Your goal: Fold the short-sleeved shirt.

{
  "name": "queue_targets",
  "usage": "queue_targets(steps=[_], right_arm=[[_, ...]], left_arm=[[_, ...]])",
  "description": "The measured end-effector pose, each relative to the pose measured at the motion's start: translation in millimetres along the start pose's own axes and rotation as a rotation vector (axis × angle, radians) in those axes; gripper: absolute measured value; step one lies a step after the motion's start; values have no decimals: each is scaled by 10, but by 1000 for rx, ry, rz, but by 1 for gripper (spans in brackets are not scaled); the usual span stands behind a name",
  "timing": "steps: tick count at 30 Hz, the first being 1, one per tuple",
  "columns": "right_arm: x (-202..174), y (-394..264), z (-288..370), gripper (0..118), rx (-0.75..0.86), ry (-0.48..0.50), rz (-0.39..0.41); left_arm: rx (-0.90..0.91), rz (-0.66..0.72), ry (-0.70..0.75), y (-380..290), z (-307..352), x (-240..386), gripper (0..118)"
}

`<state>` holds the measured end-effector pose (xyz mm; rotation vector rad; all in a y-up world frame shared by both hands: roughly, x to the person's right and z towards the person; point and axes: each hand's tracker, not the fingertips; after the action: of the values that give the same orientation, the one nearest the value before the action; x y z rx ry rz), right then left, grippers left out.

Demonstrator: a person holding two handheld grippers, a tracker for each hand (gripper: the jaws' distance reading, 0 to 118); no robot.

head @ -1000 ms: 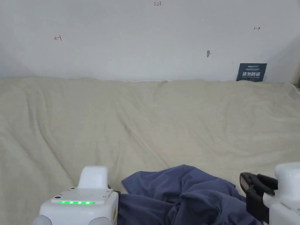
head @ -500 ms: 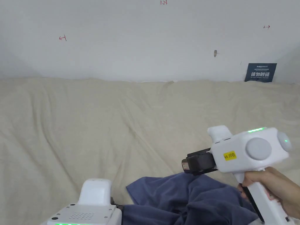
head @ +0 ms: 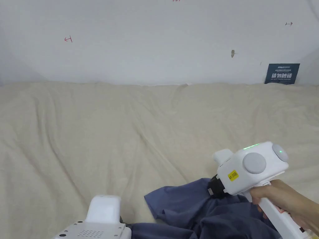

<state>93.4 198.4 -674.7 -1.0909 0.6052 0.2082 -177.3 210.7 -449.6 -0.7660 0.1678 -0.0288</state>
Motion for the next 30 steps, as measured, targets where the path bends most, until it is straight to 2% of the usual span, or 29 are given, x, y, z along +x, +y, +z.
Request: queue_targets(steps=[1,3,4,6,9,13,16,18,20,22,23,24,28,30], right_arm=[[7,-16,59,6,15,2,13],[-11,-44,236,6,51,-55,32],[19,-50,346,6,70,-45,26],[96,-28,643,6,144,-2,-56],[207,9,1133,6,241,-20,-78],[213,-19,1918,6,360,-110,-116],[359,-31,2478,6,451,-133,-174],[416,-79,2848,6,512,-155,-182],[417,-127,3178,6,561,-181,-203],[452,-161,3448,6,614,-143,-243],[614,-87,3523,6,646,-97,-260],[601,-71,3611,6,660,-97,-278],[452,116,3842,6,672,-191,-204],[453,209,3957,6,688,-191,-206]], left_arm=[[1,6,-1,10,21,-4,8],[16,4,-11,43,51,-10,8],[27,-5,-9,60,53,-2,8],[21,-49,13,133,89,12,8],[67,-35,14,256,214,-49,8],[153,-20,64,537,398,-232,8],[211,11,78,808,521,-458,8],[256,4,160,1012,624,-605,8],[303,45,178,1215,719,-769,8],[319,60,145,1429,800,-891,8],[344,47,116,1545,855,-917,8],[361,29,101,1656,908,-914,8],[419,-12,144,2111,1076,-857,8],[449,-15,138,2357,1147,-836,8]])
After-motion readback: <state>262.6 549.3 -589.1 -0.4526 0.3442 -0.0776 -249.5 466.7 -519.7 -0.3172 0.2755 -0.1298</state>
